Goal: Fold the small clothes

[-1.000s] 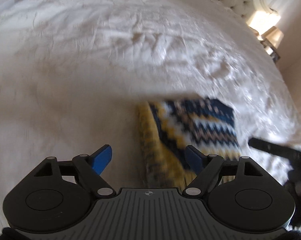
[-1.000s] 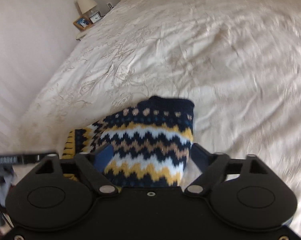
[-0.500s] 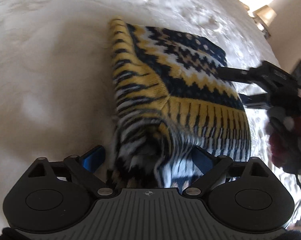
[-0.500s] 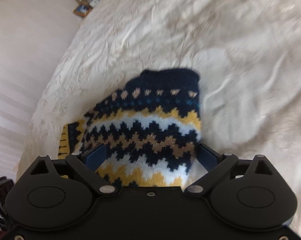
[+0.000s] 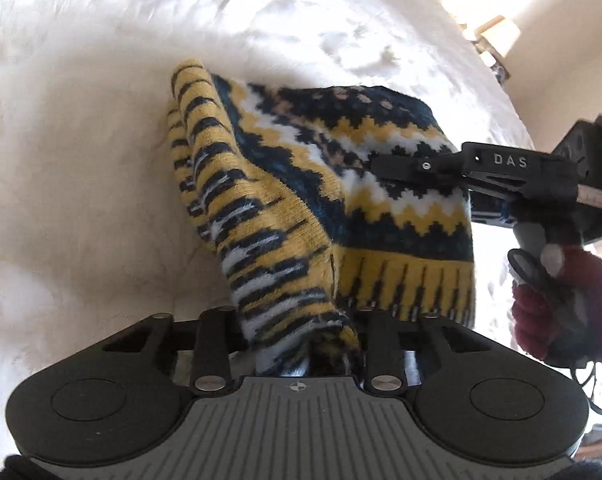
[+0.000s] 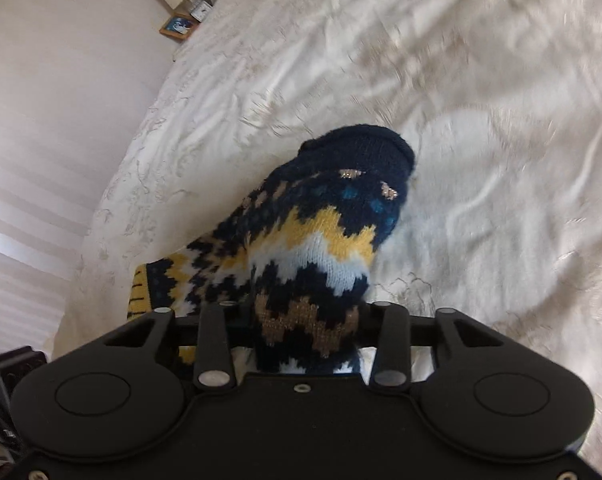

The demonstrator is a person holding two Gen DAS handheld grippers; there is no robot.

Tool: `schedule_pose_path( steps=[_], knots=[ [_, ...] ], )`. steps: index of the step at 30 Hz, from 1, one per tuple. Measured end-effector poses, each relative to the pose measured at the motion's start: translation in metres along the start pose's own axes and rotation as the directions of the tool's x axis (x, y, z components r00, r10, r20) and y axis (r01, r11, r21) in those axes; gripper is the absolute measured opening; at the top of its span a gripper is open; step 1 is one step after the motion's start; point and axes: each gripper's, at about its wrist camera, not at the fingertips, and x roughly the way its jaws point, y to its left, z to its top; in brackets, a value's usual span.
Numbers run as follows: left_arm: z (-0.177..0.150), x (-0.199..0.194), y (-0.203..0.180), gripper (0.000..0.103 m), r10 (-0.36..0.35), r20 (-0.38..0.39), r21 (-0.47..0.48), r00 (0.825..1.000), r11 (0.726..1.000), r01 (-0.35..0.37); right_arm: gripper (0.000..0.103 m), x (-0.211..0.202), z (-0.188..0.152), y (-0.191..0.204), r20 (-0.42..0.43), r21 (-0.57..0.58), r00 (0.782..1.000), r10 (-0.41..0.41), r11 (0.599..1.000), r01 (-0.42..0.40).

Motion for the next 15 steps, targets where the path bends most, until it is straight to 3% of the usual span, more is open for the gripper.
schedule_pose_path(
  steps=[8,15],
  knots=[
    [-0.028,-0.058,-0.052,0.029,-0.051,0.043,0.039,0.998,0.998,0.049,0.048,-0.088,-0.027,0.029,0.069,-0.020,0.998,0.012,1.000,-0.010],
    [-0.085,-0.078,-0.095,0.029,-0.103,-0.003,0.024,0.995,0.994,0.103,0.048,-0.140,-0.069,0.019,0.026,-0.027,1.000,-0.006,1.000,0.007]
  ],
)
